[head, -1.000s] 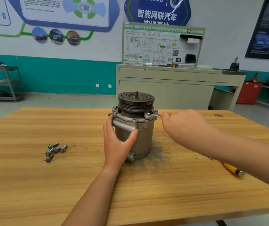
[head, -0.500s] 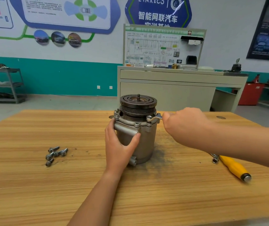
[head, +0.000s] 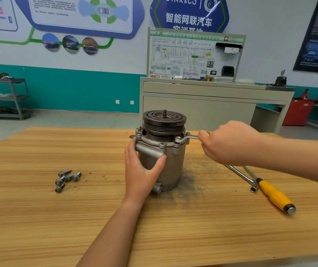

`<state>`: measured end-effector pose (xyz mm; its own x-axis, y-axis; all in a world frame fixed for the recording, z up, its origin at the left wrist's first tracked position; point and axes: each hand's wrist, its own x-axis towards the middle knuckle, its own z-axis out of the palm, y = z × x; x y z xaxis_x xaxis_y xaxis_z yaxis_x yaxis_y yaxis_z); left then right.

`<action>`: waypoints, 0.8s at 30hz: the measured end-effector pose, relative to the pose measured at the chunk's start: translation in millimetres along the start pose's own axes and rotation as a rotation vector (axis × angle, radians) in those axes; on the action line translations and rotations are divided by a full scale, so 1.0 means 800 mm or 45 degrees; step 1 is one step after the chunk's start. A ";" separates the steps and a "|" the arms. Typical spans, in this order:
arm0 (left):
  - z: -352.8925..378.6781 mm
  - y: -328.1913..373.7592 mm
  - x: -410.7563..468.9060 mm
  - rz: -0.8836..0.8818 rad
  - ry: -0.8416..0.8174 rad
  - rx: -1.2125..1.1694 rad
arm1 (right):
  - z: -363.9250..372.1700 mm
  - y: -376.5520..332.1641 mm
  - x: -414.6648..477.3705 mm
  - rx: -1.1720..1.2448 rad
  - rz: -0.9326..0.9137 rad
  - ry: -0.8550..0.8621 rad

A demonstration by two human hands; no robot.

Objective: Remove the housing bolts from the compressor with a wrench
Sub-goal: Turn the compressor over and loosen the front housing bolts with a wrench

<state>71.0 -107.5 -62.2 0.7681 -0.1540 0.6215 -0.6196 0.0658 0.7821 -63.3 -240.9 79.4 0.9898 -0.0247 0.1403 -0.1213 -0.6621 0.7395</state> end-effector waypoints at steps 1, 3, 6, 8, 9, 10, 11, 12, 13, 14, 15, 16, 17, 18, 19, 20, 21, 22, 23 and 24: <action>0.000 0.000 0.000 -0.004 -0.005 -0.001 | 0.003 0.004 0.001 -0.026 -0.013 0.005; -0.001 0.000 0.000 -0.012 -0.008 0.002 | 0.011 0.010 0.007 -0.093 -0.039 -0.023; -0.001 0.000 0.001 -0.025 -0.011 0.005 | 0.024 0.009 0.026 -0.047 0.045 -0.031; -0.001 0.001 0.001 -0.027 -0.014 0.000 | 0.034 0.001 0.042 0.087 0.136 0.036; -0.001 0.001 0.001 -0.027 -0.015 0.000 | 0.040 -0.004 0.050 0.140 0.168 0.097; -0.001 0.001 0.000 -0.030 -0.019 0.002 | 0.047 -0.009 0.057 0.173 0.181 0.164; -0.001 0.001 0.000 -0.031 -0.020 0.004 | 0.055 -0.012 0.063 0.201 0.188 0.229; -0.002 0.002 0.000 -0.031 -0.021 0.006 | 0.063 -0.013 0.067 0.247 0.210 0.300; -0.003 0.004 -0.001 -0.029 -0.018 0.007 | 0.072 -0.013 0.069 0.359 0.279 0.412; -0.005 0.008 -0.001 -0.015 -0.010 0.003 | 0.080 -0.012 0.067 0.559 0.404 0.558; -0.007 0.015 0.001 0.030 0.001 -0.002 | 0.088 -0.013 0.063 0.828 0.577 0.696; -0.009 0.026 0.004 0.121 0.002 0.003 | 0.093 -0.016 0.060 1.131 0.775 0.768; -0.013 0.038 0.009 0.260 -0.026 0.036 | 0.096 -0.021 0.058 1.455 0.969 0.790; -0.016 0.050 0.015 0.428 -0.088 0.113 | 0.099 -0.027 0.057 1.787 1.135 0.769; -0.019 0.062 0.024 0.605 -0.172 0.236 | 0.101 -0.035 0.057 2.115 1.255 0.721; -0.022 0.073 0.032 0.756 -0.259 0.385 | 0.103 -0.046 0.056 2.418 1.329 0.649; -0.023 0.085 0.041 0.846 -0.347 0.529 | 0.104 -0.059 0.055 2.679 1.363 0.577; -0.024 0.098 0.050 0.876 -0.432 0.658 | 0.106 -0.074 0.052 2.861 1.366 0.518; -0.023 0.107 0.058 0.878 -0.515 0.779 | 0.108 -0.089 0.050 2.963 1.348 0.473; -0.023 0.113 0.065 0.877 -0.601 0.905 | 0.109 -0.103 0.047 3.022 1.326 0.442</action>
<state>57.7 -91.4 41.6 0.1759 -0.6744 0.7171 -0.9605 -0.2772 -0.0251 -9.4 -252.6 -33.3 0.6583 -0.7527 0.0087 0.1665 0.1343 -0.9768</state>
